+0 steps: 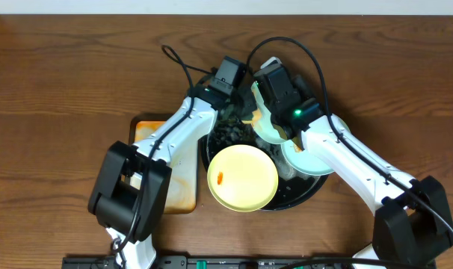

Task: Clean dirty plates on tray and stack at the side
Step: 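Tilt the plate up with right gripper and scrub it with left sponge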

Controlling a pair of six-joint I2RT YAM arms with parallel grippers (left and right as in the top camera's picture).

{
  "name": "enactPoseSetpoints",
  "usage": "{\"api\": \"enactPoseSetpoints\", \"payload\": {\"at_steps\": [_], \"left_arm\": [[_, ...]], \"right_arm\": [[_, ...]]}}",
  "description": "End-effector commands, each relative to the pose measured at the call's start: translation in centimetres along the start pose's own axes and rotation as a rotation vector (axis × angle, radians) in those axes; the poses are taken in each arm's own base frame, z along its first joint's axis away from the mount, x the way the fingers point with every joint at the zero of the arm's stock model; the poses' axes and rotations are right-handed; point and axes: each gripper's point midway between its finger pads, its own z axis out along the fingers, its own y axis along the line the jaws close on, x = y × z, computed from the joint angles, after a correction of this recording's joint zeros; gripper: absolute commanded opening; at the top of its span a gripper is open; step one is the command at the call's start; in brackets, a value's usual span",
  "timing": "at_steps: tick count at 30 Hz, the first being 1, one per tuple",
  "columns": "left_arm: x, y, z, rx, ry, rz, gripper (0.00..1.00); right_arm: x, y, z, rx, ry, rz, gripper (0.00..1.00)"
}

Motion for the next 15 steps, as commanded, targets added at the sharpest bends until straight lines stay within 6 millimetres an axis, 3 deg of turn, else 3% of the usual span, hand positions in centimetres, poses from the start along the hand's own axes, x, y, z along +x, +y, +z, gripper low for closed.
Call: {"api": "enactPoseSetpoints", "payload": {"at_steps": [1,5,15], "left_arm": [[2.3,0.2,1.8,-0.023,0.055,0.037,0.08],[3.8,0.0,2.8,-0.038,0.083,0.061,0.08],[6.2,2.2,6.1,-0.130,0.134,-0.014,0.08]], "right_arm": [[-0.4,-0.8,-0.2,0.027,-0.008,0.031,0.01],[-0.4,-0.8,-0.2,0.027,-0.007,0.031,0.01],[-0.5,-0.7,-0.3,0.026,-0.011,0.031,0.01]]}}
